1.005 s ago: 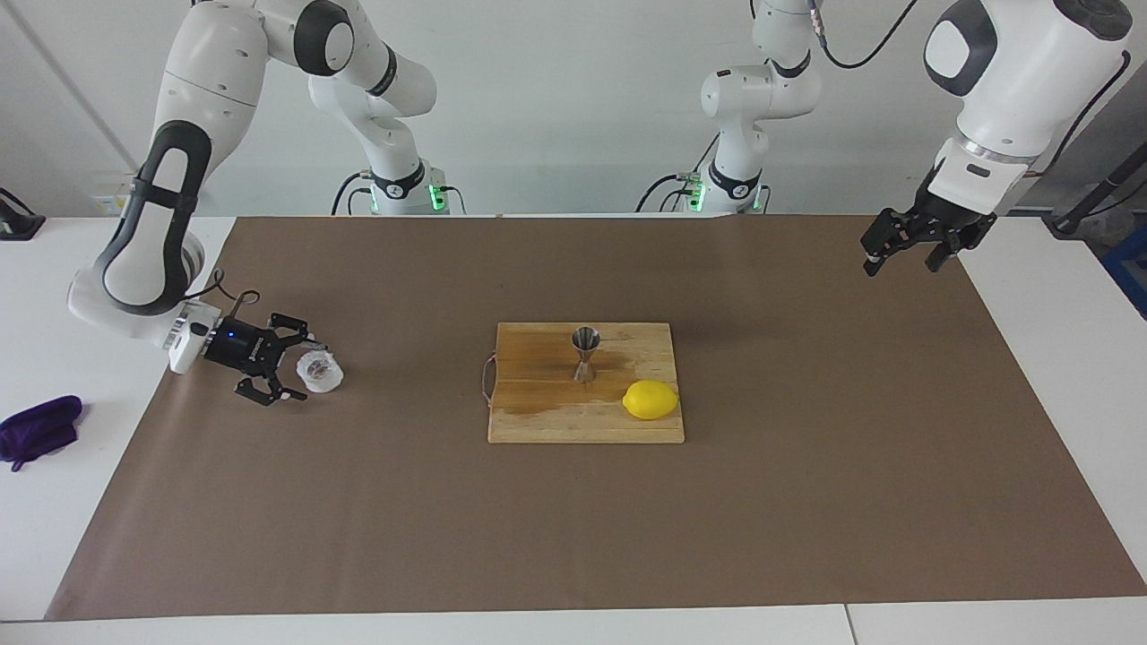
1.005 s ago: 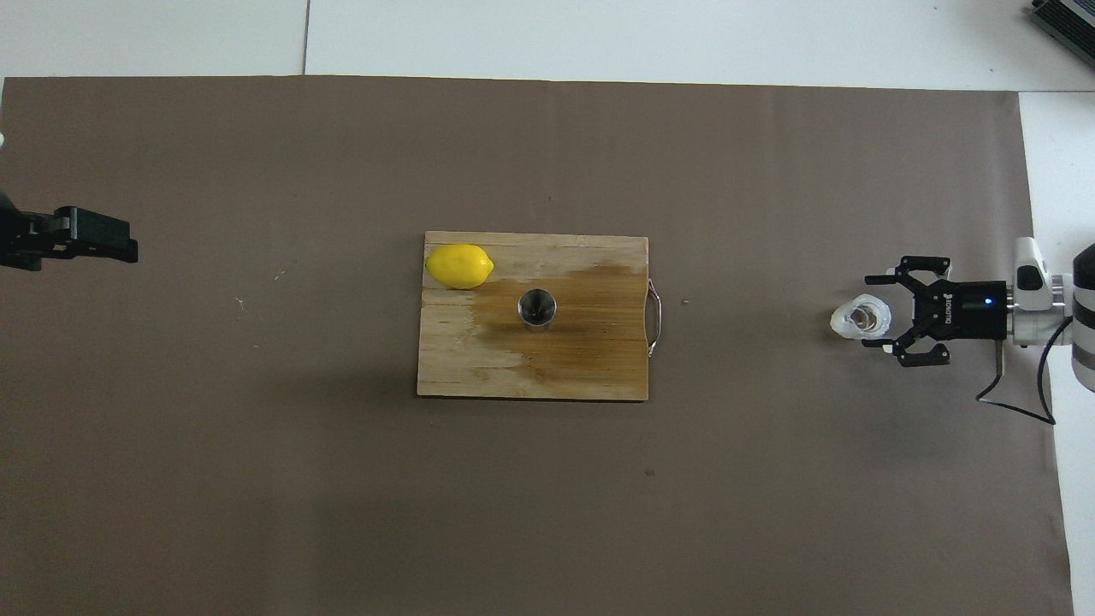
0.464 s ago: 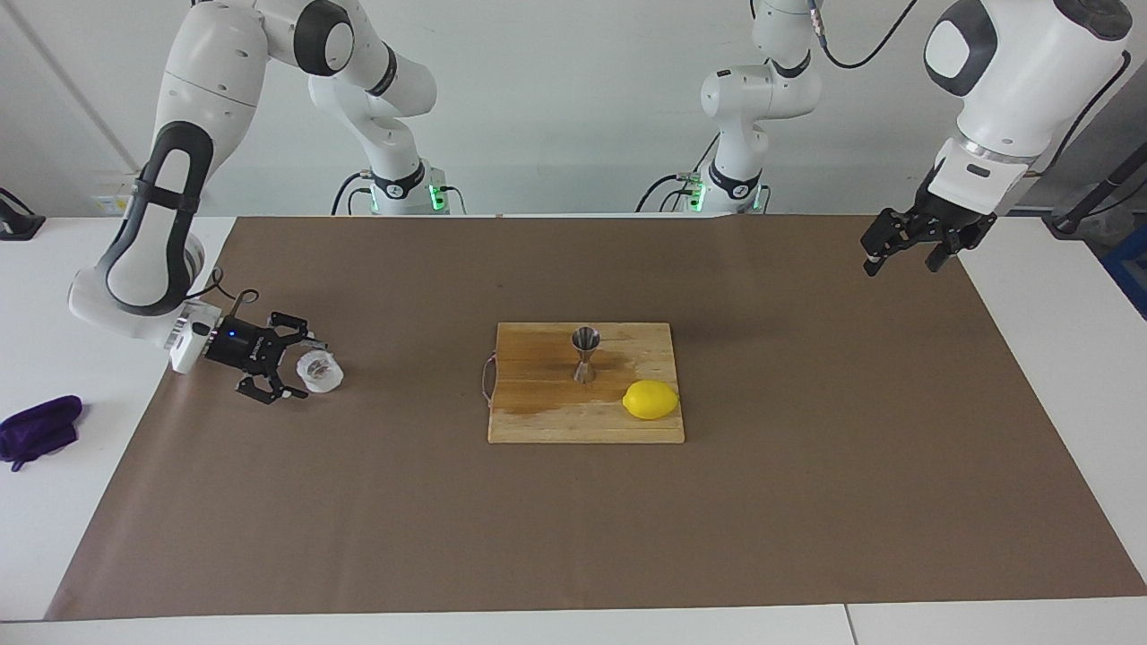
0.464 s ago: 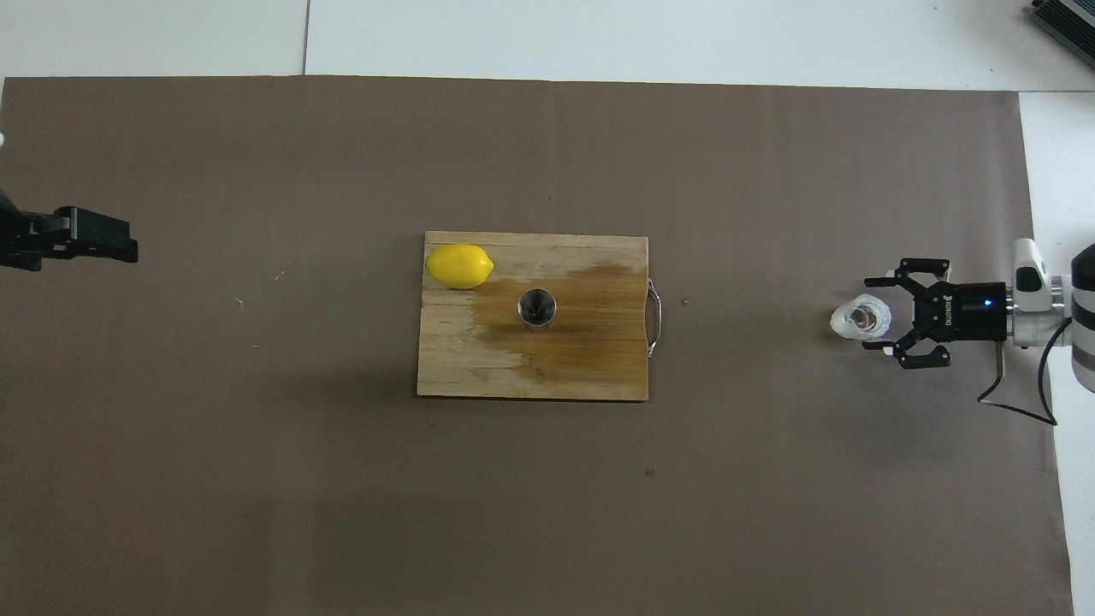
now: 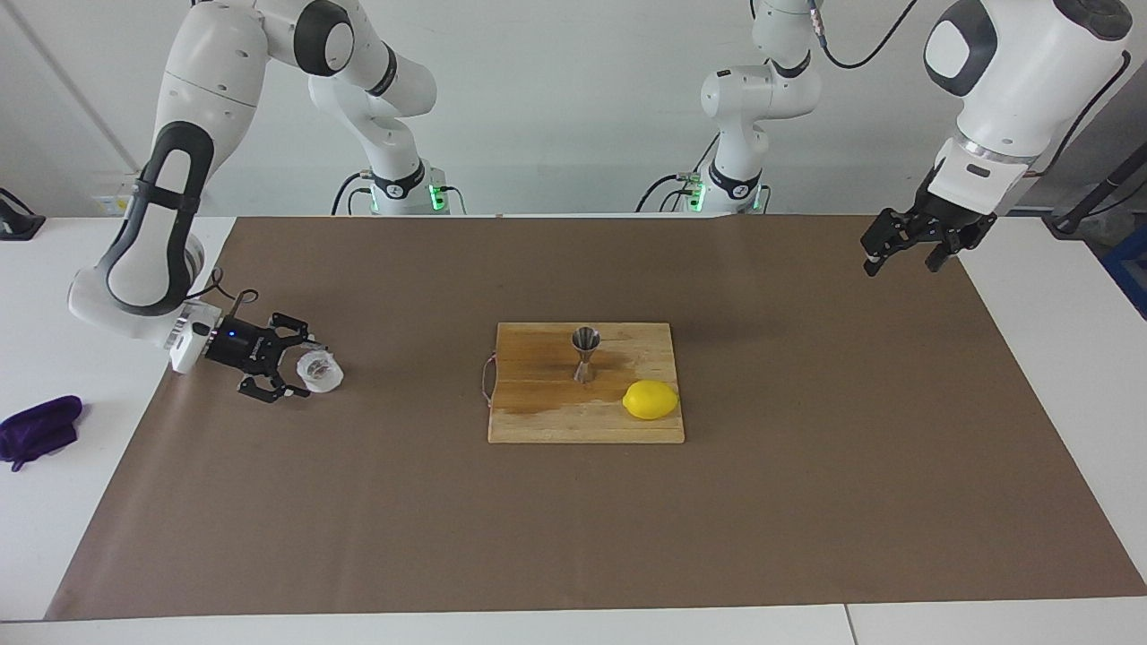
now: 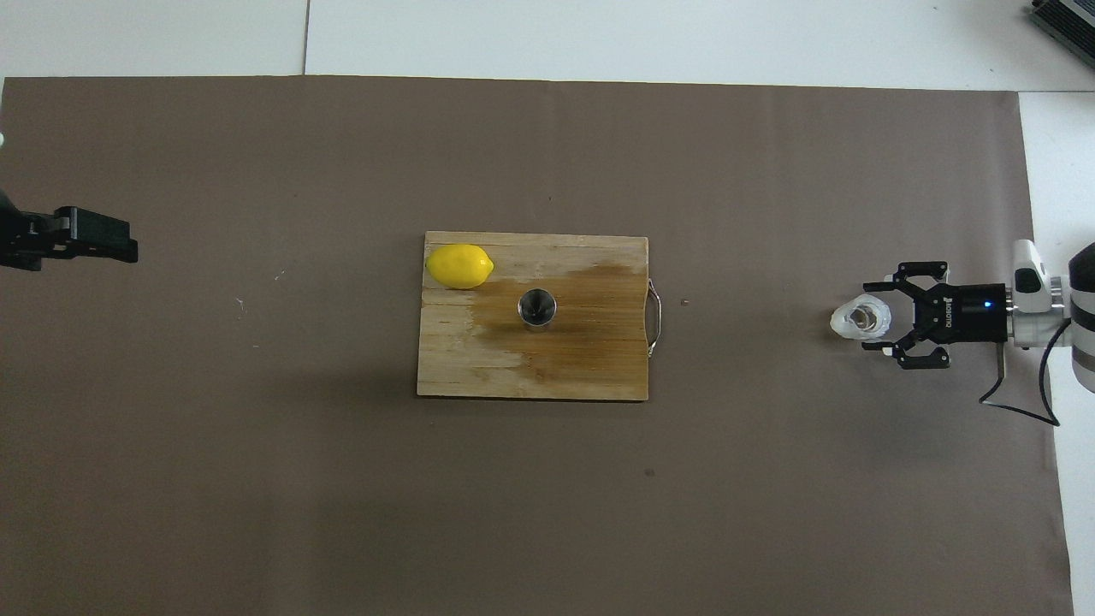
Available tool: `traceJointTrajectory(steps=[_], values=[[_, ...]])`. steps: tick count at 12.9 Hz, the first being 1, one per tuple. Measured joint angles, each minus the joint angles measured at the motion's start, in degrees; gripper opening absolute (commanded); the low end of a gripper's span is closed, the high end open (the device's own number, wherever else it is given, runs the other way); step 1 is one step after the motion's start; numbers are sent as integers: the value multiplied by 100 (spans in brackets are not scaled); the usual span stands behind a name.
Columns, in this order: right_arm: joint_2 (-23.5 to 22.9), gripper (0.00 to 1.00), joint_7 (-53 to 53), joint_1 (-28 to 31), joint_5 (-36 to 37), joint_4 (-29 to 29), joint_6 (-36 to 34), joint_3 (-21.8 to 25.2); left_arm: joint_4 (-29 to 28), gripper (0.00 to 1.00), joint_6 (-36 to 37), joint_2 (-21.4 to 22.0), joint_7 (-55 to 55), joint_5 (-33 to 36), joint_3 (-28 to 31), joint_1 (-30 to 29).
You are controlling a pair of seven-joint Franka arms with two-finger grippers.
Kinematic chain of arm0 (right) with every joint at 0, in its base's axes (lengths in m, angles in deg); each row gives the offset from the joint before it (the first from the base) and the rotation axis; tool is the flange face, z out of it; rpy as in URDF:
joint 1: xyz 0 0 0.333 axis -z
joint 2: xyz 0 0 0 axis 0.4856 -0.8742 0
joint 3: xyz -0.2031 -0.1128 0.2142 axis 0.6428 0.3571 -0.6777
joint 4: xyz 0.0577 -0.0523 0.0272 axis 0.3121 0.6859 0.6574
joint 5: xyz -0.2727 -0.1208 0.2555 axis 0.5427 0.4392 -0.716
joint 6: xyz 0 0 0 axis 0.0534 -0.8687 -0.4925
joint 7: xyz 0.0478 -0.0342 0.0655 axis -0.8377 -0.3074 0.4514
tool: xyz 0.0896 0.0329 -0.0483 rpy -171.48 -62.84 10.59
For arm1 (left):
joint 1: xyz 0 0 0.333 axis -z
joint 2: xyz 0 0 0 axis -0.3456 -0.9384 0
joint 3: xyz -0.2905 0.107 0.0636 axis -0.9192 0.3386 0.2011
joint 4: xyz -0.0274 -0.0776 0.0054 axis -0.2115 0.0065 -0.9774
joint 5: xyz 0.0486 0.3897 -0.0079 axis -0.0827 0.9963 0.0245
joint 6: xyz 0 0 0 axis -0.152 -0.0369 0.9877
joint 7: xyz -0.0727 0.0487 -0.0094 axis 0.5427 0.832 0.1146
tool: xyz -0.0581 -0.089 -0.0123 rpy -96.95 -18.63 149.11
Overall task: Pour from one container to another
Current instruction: 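Close the right gripper on the glass cup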
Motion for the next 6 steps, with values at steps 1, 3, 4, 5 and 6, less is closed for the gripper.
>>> traceJointTrajectory(steps=[1,3,4,5,6], values=[[0,81,0,-2,0,0,10,-4,0,100,0,0,0,0,0,0],[0,73,0,-4,1,0,99,-11,0,100,0,0,0,0,0,0],[0,69,0,-4,3,0,111,-11,0,100,0,0,0,0,0,0],[0,67,0,-4,7,0,114,-11,0,100,0,0,0,0,0,0],[0,65,0,-4,11,0,115,-11,0,100,0,0,0,0,0,0]])
